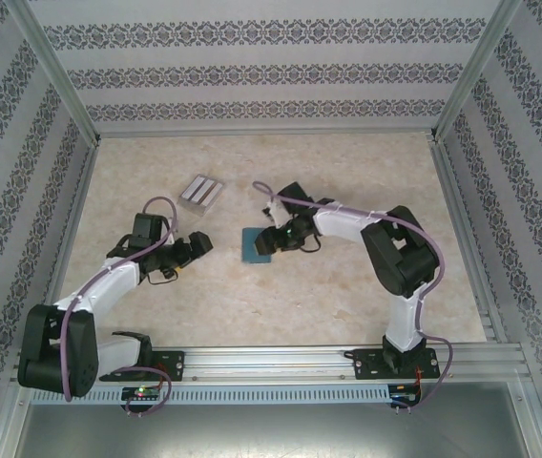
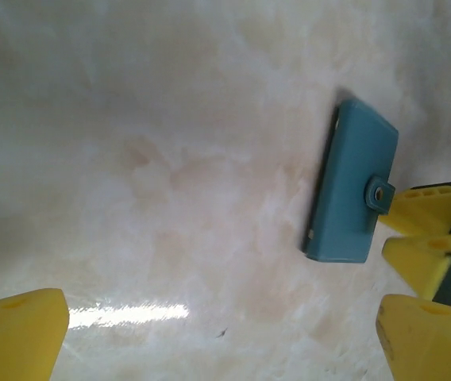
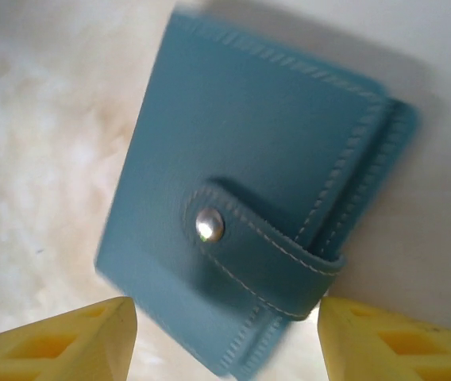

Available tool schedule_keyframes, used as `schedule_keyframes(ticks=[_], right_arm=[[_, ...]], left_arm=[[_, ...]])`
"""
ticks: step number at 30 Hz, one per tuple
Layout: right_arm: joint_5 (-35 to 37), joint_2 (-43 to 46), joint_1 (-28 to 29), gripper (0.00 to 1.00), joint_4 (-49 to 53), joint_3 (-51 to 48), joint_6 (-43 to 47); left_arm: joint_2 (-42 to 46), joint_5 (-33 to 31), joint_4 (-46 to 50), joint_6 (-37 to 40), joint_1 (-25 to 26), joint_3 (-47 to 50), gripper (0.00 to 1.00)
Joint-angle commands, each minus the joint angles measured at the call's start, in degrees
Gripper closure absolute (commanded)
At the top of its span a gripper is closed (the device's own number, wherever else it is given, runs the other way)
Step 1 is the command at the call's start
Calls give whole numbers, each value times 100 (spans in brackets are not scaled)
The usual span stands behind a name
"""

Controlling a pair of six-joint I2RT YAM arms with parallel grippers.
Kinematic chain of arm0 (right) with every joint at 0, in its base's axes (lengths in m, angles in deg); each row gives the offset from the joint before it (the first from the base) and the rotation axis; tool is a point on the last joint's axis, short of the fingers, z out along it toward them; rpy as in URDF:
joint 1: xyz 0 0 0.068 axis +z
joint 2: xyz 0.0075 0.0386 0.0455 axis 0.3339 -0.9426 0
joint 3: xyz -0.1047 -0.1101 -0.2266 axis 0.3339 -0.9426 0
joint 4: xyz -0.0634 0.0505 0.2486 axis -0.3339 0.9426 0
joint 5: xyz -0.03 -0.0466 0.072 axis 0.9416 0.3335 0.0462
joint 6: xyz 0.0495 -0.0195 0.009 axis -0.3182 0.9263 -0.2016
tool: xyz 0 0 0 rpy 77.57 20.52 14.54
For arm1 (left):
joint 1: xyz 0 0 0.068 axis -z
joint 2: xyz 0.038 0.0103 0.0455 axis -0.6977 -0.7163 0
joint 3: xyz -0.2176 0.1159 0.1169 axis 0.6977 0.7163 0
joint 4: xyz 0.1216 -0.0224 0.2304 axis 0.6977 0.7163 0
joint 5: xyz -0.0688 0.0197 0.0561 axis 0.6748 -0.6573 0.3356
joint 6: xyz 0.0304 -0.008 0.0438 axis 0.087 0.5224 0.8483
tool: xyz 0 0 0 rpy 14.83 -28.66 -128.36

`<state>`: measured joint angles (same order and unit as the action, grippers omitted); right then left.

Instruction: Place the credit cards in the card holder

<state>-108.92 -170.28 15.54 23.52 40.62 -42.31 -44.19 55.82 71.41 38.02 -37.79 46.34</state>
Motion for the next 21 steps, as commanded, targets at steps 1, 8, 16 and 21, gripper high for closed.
schedule_keyframes(ticks=[1, 8, 16, 21], right_arm=[[-210, 34, 199, 39, -725, -132, -877], [403, 651, 117, 37, -503, -161, -1119], [686, 823, 54, 36, -987, -572, -1747], [895, 781, -6, 33, -1052, -724, -2086]], left_arm=[[-249, 142, -430, -114, 178, 30, 1], [-906, 266, -279, 540, 481, -613, 7], [-2033, 451, -893, 795, 700, -1235, 20], [-2677, 416, -752, 868, 1213, -1649, 21]])
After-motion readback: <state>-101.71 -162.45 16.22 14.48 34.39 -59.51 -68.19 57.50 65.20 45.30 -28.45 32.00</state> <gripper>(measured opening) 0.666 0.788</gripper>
